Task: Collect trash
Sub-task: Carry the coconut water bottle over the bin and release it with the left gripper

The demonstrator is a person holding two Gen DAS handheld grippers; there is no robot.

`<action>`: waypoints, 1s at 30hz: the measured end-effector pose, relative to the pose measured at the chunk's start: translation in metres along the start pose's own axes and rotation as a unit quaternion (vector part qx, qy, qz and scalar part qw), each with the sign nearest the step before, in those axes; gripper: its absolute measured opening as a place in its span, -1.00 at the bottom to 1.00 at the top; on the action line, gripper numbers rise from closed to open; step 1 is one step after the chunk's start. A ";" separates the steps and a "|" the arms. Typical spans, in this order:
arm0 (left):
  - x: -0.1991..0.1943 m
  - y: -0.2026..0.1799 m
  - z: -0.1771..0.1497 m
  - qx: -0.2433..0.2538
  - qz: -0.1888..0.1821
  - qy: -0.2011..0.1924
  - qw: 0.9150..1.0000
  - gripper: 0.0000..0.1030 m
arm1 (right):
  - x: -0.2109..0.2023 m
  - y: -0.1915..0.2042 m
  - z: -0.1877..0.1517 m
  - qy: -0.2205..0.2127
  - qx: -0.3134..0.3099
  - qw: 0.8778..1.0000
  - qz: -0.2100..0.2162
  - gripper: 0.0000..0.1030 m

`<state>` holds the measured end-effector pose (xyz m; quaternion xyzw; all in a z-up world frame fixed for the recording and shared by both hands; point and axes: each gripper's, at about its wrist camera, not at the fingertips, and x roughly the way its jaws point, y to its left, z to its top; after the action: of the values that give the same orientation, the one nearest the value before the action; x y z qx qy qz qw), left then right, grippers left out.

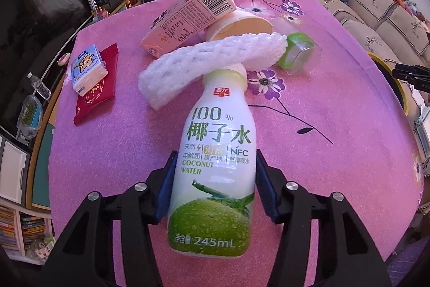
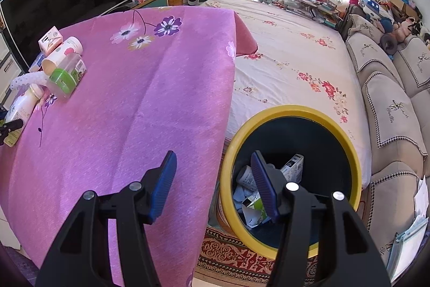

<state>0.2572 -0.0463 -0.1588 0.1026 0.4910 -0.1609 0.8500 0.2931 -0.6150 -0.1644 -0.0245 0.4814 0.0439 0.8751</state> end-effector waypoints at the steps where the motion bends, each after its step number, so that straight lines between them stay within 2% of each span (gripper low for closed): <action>1: -0.002 -0.001 -0.002 -0.002 -0.002 0.002 1.000 0.01 | 0.000 0.000 -0.001 0.000 0.000 1.000 0.000 0.07; 11: -0.040 -0.026 -0.040 -0.003 -0.025 0.019 1.000 -0.01 | -0.005 0.001 -0.006 -0.005 -0.001 1.000 0.005 0.07; 13: -0.052 -0.035 -0.047 -0.004 -0.045 0.023 0.999 -0.01 | -0.006 0.001 -0.007 -0.007 -0.002 1.000 0.007 0.07; 14: -0.061 -0.037 -0.048 -0.009 -0.067 0.021 0.997 -0.01 | -0.006 0.002 -0.007 -0.007 -0.002 1.000 0.008 0.07; 15: -0.072 -0.039 -0.047 -0.012 -0.084 0.011 0.996 -0.01 | -0.007 0.002 -0.007 -0.008 -0.003 1.000 0.008 0.07; 16: -0.082 -0.041 -0.045 -0.007 -0.083 -0.002 0.997 -0.01 | -0.007 0.002 -0.007 -0.009 -0.003 1.000 0.009 0.07; 19: -0.106 -0.054 -0.040 0.011 -0.058 -0.033 0.998 -0.01 | -0.011 0.004 -0.007 -0.012 -0.006 1.000 0.011 0.07; 25: -0.120 -0.090 -0.030 0.059 -0.074 -0.044 0.995 -0.01 | -0.022 0.003 -0.011 -0.023 -0.007 1.000 0.010 0.07; 30: -0.108 -0.130 -0.005 0.099 -0.091 -0.043 0.990 -0.01 | -0.031 -0.009 -0.013 -0.030 0.004 1.000 -0.002 0.07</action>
<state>0.1545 -0.1462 -0.0696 0.1345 0.4432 -0.2897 0.8376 0.2664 -0.6271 -0.1456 -0.0206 0.4549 0.0415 0.8893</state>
